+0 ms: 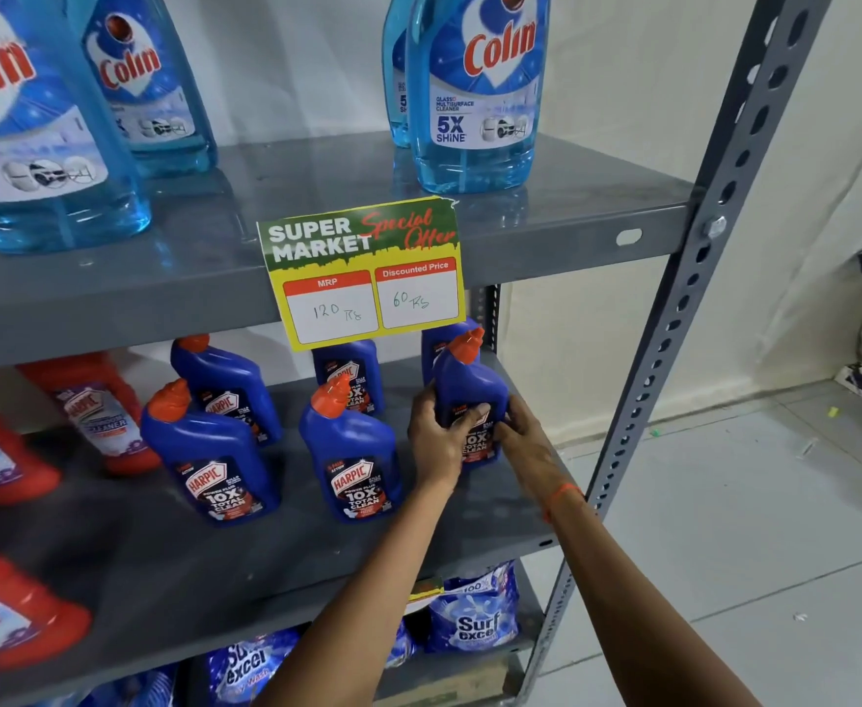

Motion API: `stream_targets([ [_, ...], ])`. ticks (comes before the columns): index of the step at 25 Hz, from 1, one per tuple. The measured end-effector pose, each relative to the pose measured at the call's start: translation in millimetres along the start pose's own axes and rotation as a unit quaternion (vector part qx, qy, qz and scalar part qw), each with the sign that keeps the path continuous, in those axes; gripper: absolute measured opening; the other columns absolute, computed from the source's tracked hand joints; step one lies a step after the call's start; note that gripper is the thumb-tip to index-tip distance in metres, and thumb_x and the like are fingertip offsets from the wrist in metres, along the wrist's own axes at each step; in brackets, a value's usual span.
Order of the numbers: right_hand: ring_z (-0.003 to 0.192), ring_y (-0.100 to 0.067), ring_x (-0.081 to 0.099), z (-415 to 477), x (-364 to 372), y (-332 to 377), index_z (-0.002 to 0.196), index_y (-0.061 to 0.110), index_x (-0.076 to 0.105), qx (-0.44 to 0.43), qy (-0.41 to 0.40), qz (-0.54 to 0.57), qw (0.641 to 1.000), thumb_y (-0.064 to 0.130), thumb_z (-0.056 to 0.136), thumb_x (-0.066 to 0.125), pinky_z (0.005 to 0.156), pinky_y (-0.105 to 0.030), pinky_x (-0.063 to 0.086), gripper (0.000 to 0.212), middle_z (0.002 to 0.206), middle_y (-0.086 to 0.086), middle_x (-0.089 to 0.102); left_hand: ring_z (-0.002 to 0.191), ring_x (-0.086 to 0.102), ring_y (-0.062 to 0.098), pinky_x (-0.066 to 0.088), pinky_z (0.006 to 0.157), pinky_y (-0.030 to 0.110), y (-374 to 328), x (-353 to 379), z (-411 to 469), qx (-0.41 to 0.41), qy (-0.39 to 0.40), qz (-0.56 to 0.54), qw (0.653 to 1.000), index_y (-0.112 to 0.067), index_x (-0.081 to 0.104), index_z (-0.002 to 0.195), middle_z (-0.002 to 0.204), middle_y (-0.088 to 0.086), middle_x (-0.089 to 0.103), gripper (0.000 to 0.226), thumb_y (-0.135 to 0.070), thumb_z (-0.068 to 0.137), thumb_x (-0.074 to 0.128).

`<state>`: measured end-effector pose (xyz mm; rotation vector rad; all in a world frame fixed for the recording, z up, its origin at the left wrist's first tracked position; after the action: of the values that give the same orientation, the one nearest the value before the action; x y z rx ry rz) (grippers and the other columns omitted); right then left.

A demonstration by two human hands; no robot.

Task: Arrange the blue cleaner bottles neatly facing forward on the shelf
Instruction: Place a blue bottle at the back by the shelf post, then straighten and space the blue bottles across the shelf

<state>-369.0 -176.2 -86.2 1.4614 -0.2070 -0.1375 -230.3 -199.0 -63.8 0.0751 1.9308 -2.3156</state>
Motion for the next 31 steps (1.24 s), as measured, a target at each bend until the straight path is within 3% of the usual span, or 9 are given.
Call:
stream_targets([
  [3,0.092,-0.017,0.060,0,-1,-16,0.122,0.008,0.051,0.024,-0.005,-0.023,0.999,-0.015,0.082,0.036,0.072,-0.018,0.055,0.049,0.103,-0.009,0.062,0.114,0.058,0.024,0.048,0.098,0.043,22,6,-8,-0.038,0.047,0.027,0.998,-0.022,0.044,0.130,0.127,0.010,0.060,0.066,-0.058,0.076,0.056],
  [6,0.098,-0.021,0.056,-6,-4,-32,0.121,0.005,0.051,0.064,-0.023,-0.064,0.996,-0.012,0.084,0.039,0.070,-0.013,0.053,0.041,0.107,-0.011,0.060,0.125,0.049,0.028,0.041,0.105,0.042,59,7,-27,-0.092,0.083,0.076,0.989,-0.019,0.029,0.141,0.140,0.016,0.049,0.052,-0.042,0.095,0.039],
  [9,0.095,-0.019,0.055,-10,-7,-35,0.122,0.004,0.049,0.094,-0.048,-0.111,0.988,-0.010,0.085,0.038,0.070,-0.012,0.049,0.041,0.110,-0.012,0.059,0.121,0.053,0.031,0.041,0.099,0.035,67,4,-30,-0.091,0.096,0.123,0.984,-0.009,0.035,0.137,0.133,0.020,0.054,0.047,-0.029,0.095,0.044],
  [11,0.098,-0.021,0.054,-16,-12,-35,0.120,0.006,0.050,0.097,-0.073,-0.138,0.983,-0.009,0.084,0.037,0.079,-0.026,0.045,0.040,0.112,-0.014,0.060,0.115,0.057,0.030,0.042,0.092,0.030,58,1,-37,-0.057,0.101,0.123,0.986,-0.006,0.043,0.130,0.125,0.019,0.059,0.041,-0.026,0.094,0.049],
  [13,0.098,-0.022,0.053,-29,-15,-37,0.117,0.004,0.051,0.102,-0.087,-0.153,0.979,-0.009,0.085,0.036,0.082,-0.032,0.043,0.038,0.110,-0.013,0.060,0.111,0.058,0.029,0.043,0.089,0.028,54,-2,-52,-0.024,0.096,0.125,0.987,-0.005,0.048,0.124,0.121,0.018,0.061,0.037,-0.022,0.092,0.052],
  [18,0.090,-0.024,0.056,-70,-32,-50,0.113,0.003,0.050,0.112,-0.135,-0.142,0.974,-0.008,0.086,0.035,0.076,-0.033,0.044,0.033,0.103,-0.011,0.061,0.098,0.059,0.018,0.038,0.074,0.009,46,-3,-92,0.037,0.102,0.131,0.985,-0.006,0.051,0.117,0.112,0.013,0.063,0.029,-0.021,0.091,0.054],
  [23,0.086,-0.022,0.058,-83,-33,-52,0.113,0.003,0.049,0.106,-0.154,-0.145,0.972,-0.005,0.088,0.036,0.068,-0.025,0.048,0.030,0.102,-0.013,0.062,0.098,0.060,0.019,0.036,0.073,0.010,43,-5,-101,0.052,0.111,0.160,0.979,-0.007,0.051,0.117,0.113,0.012,0.063,0.029,-0.020,0.091,0.054],
  [28,0.091,-0.025,0.058,-87,-29,-47,0.113,0.004,0.051,0.100,-0.167,-0.140,0.971,-0.006,0.085,0.036,0.077,-0.034,0.048,0.033,0.105,-0.014,0.063,0.102,0.061,0.027,0.043,0.077,0.026,43,-4,-99,0.048,0.094,0.181,0.978,-0.005,0.052,0.116,0.113,0.016,0.064,0.031,-0.021,0.091,0.054],
  [31,0.093,-0.024,0.057,-89,-24,-39,0.115,0.001,0.049,0.100,-0.163,-0.130,0.973,-0.008,0.085,0.035,0.077,-0.033,0.044,0.034,0.106,-0.014,0.061,0.102,0.061,0.029,0.044,0.078,0.029,39,-6,-104,0.046,0.076,0.190,0.978,-0.004,0.053,0.116,0.114,0.016,0.064,0.031,-0.021,0.091,0.055],
])
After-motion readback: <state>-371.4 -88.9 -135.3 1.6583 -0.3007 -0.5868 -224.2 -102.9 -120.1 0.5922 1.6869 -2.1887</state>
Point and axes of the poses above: each hand's wrist, its own z-axis towards the middle knuckle, its own x-axis out of the palm, y = z × x, the point moved 9 cm from there along z, towards the middle knuckle
